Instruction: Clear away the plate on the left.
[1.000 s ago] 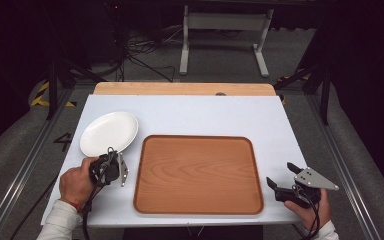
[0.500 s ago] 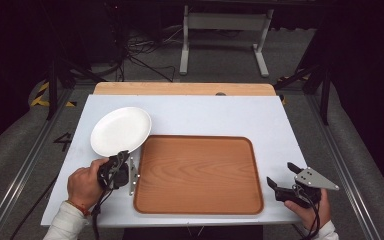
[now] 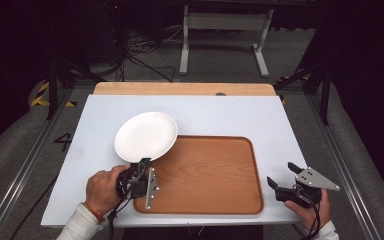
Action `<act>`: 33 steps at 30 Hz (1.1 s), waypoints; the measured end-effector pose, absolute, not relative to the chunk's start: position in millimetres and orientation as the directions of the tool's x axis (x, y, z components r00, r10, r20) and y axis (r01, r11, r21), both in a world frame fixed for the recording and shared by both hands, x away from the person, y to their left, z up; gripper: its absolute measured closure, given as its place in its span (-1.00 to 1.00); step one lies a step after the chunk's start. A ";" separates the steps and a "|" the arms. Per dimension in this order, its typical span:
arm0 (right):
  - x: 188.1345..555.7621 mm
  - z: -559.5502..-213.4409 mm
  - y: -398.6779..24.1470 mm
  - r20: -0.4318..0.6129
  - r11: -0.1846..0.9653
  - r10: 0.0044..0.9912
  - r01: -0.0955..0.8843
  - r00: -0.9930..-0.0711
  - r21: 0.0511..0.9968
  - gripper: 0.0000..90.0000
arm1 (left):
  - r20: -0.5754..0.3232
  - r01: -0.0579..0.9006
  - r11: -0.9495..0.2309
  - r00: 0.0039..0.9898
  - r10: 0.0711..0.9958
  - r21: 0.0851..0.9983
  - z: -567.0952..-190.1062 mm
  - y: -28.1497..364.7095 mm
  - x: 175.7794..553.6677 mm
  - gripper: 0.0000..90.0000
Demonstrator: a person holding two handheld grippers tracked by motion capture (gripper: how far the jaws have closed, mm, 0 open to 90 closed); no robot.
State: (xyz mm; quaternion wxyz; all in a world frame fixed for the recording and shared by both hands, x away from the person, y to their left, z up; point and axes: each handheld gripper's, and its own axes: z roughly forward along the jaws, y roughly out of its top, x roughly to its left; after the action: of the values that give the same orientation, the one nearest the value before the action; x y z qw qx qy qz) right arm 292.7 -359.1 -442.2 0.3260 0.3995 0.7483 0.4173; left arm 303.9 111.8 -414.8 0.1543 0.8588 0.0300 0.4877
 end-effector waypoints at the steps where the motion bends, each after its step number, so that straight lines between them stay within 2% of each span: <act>1: 292.7 -442.3 -359.1 -0.154 0.331 0.870 0.325 -0.468 0.886 -0.73 | 0.828 -0.099 -0.951 0.523 0.202 0.294 -414.8 111.8 303.9 0.94; 4: 292.7 -442.3 -359.2 -0.154 0.332 0.870 0.326 -0.468 0.885 -0.73 | 0.831 -0.156 -0.947 0.532 0.160 0.282 -413.7 95.6 297.0 0.94; 15: 292.6 -442.3 -359.9 -0.154 0.332 0.870 0.325 -0.469 0.886 -0.73 | 0.816 -0.272 -0.919 0.571 0.086 0.287 -416.2 58.5 284.7 0.93; 33: 292.7 -442.7 -360.0 -0.155 0.333 0.869 0.325 -0.469 0.885 -0.73 | 0.793 -0.369 -0.891 0.610 -0.017 0.265 -431.5 23.7 269.7 0.91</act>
State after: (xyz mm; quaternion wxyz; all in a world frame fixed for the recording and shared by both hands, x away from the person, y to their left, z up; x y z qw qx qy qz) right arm 292.7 -360.0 -442.7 0.3260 0.3989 0.7484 0.4177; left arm 269.7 23.7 -431.5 0.2056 0.8732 -0.1105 0.4278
